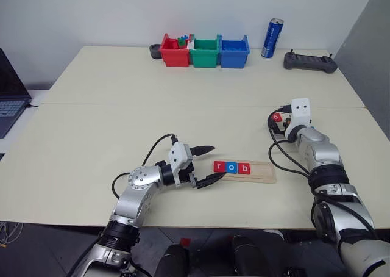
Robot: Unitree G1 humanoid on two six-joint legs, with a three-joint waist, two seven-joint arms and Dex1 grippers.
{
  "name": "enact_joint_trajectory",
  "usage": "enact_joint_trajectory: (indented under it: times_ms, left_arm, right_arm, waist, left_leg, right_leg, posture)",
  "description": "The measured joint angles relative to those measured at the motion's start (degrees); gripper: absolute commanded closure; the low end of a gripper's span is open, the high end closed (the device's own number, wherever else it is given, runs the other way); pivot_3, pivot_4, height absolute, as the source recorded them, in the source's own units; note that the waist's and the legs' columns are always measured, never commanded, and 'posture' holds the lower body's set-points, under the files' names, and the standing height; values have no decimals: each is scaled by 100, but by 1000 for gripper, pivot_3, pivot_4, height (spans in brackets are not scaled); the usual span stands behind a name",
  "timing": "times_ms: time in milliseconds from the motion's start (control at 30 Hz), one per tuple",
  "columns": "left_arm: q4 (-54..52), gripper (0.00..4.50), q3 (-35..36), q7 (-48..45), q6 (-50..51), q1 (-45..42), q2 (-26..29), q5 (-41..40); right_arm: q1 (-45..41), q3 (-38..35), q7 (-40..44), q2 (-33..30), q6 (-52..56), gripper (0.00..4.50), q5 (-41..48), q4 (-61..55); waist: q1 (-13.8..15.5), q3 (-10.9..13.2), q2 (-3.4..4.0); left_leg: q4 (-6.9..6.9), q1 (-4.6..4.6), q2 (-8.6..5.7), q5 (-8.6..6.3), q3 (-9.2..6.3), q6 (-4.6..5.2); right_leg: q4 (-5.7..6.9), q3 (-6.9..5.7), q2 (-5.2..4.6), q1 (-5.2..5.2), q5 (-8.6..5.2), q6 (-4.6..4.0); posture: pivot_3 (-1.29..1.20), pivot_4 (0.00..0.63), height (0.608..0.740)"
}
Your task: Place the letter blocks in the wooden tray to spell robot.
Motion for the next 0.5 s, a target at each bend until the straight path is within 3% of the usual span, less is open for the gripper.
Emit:
enact_joint_trajectory:
  times_ms: [500]
  left_arm:
    - [-7, 0, 1, 0, 6, 1, 106, -1]
  right_arm:
    - [-297, -34, 9, 222, -274, 22, 102, 577]
  waist:
    - [-109, 0, 1]
  left_leg:
    - [0, 0, 1, 0, -2, 0]
  right_leg:
    - [2, 0, 1, 0, 0, 0]
  posture:
    - [0, 150, 740]
